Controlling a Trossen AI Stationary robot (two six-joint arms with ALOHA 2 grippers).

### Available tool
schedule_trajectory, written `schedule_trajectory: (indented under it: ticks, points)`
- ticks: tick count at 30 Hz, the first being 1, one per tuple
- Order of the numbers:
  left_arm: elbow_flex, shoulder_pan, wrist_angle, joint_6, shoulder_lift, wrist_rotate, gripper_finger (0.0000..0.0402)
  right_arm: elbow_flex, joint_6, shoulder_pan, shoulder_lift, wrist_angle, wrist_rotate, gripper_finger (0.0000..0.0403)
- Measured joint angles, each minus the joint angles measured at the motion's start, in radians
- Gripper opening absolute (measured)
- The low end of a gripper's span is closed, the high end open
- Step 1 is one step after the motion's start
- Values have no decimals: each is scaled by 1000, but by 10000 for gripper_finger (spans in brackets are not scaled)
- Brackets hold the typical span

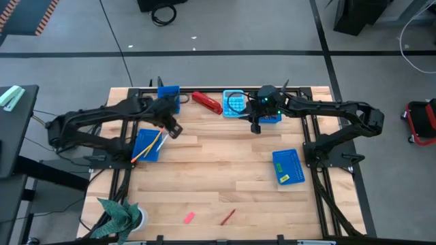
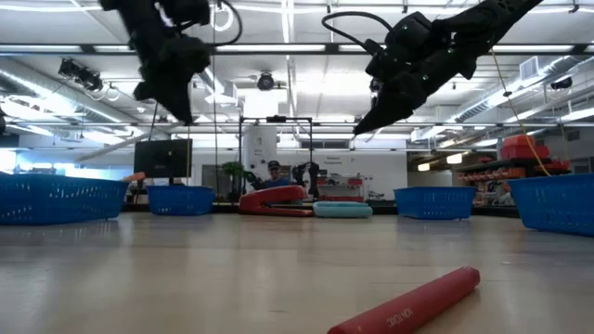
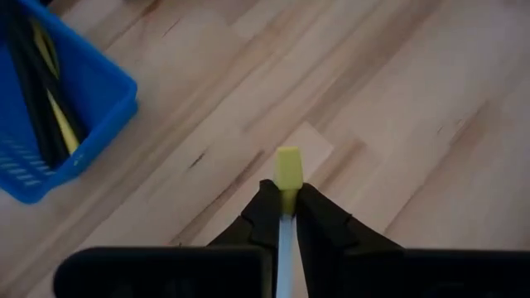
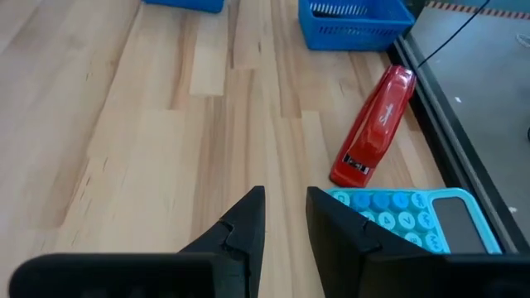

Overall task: Sort crayons/erasers/pens/pencils in bins
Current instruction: Put the white colored pencil into the middle left bin

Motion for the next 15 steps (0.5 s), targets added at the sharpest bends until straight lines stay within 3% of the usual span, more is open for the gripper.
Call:
schedule_trajectory:
  ticks: [8,15]
  points:
    - [-237,53,26,64,-178,-6,37,0,61,7,0,21,0,96]
    - [-321,82,66,97,-241,-15,45,0,123,33,0,19,0,96]
